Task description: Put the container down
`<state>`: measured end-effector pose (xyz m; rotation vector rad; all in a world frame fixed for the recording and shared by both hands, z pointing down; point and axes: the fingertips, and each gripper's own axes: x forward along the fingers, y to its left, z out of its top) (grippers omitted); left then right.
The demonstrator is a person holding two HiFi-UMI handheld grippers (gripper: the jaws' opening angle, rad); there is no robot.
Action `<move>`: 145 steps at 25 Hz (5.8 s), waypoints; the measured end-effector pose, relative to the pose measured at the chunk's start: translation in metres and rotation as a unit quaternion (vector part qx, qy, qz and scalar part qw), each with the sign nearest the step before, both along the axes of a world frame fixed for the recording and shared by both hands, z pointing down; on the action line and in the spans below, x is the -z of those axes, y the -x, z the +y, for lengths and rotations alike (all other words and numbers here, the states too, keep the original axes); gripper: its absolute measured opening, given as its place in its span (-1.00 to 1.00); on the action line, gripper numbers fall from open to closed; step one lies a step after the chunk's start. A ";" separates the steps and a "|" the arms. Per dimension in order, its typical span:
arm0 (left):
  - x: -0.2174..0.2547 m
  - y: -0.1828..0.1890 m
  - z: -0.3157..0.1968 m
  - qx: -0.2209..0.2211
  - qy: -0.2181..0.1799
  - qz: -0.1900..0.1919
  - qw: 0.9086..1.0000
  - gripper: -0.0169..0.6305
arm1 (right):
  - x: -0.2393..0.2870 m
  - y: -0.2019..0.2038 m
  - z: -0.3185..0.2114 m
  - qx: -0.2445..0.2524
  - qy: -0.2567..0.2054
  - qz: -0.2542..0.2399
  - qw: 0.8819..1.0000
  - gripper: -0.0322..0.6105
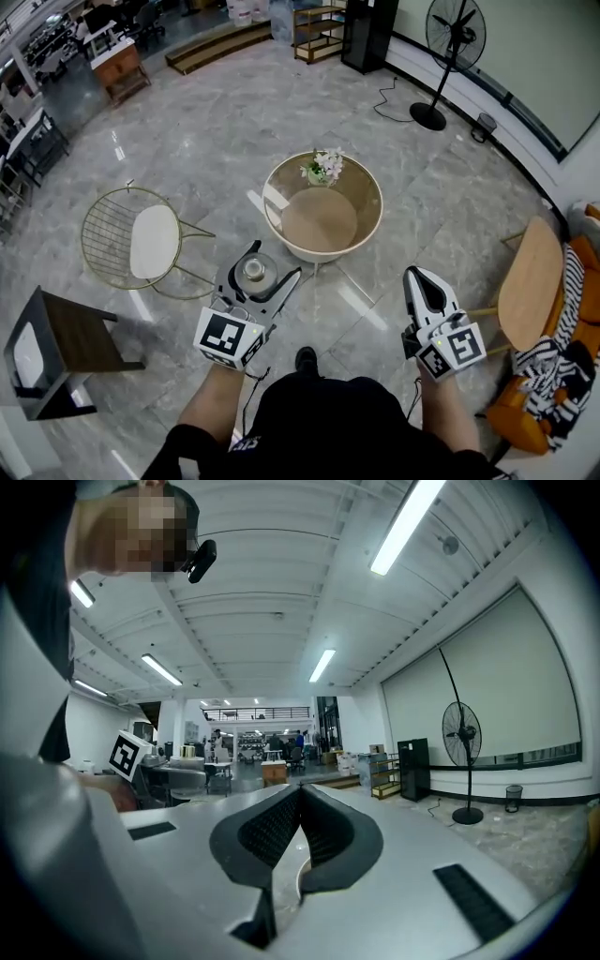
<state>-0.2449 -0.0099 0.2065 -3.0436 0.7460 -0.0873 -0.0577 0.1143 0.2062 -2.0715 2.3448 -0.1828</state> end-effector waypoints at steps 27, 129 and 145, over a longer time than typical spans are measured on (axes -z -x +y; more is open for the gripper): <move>-0.036 -0.181 -0.147 0.123 0.047 -0.017 0.991 0.12 | -0.044 -0.190 -0.212 0.148 0.026 -0.017 0.989 -0.85; -0.668 -0.405 -0.332 0.105 0.172 -0.225 0.953 0.12 | -0.507 -0.310 -0.358 0.267 0.231 -0.017 0.936 -0.85; -0.667 -0.366 -0.298 0.102 0.204 -0.258 0.939 0.12 | -0.487 -0.287 -0.353 0.265 0.228 -0.015 0.937 -0.86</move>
